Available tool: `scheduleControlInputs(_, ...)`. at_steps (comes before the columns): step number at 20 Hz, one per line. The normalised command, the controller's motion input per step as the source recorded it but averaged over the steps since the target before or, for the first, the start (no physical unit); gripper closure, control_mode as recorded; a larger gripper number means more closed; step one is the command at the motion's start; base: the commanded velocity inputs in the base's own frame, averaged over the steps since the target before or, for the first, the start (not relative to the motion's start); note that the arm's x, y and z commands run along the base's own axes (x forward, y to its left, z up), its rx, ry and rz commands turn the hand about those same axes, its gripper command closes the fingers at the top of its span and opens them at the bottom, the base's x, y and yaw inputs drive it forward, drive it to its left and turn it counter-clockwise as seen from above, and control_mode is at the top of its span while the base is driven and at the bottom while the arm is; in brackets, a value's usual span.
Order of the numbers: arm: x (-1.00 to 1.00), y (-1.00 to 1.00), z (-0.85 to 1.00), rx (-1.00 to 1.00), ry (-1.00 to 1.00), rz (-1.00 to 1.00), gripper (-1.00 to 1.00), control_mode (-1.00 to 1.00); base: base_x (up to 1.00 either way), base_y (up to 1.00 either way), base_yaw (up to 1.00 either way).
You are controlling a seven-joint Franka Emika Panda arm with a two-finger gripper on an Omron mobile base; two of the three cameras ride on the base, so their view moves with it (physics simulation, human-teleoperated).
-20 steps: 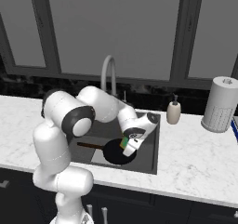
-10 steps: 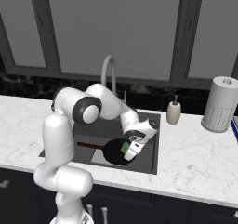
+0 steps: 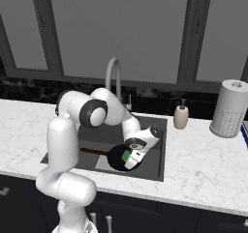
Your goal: Pick the pan and sponge and place them into the sink. Then turn on the water.
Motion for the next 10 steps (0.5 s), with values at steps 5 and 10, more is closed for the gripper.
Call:
scheduleControlInputs(5, 0.23, 0.05, -0.36, 0.00, 0.06, 0.00, 1.00, -1.00, 0.00, 0.00, 0.00)
scheduleControlInputs(10, 0.32, 0.00, -0.45, 0.00, 0.06, 0.00, 1.00, -1.00, 0.00, 0.00, 0.00)
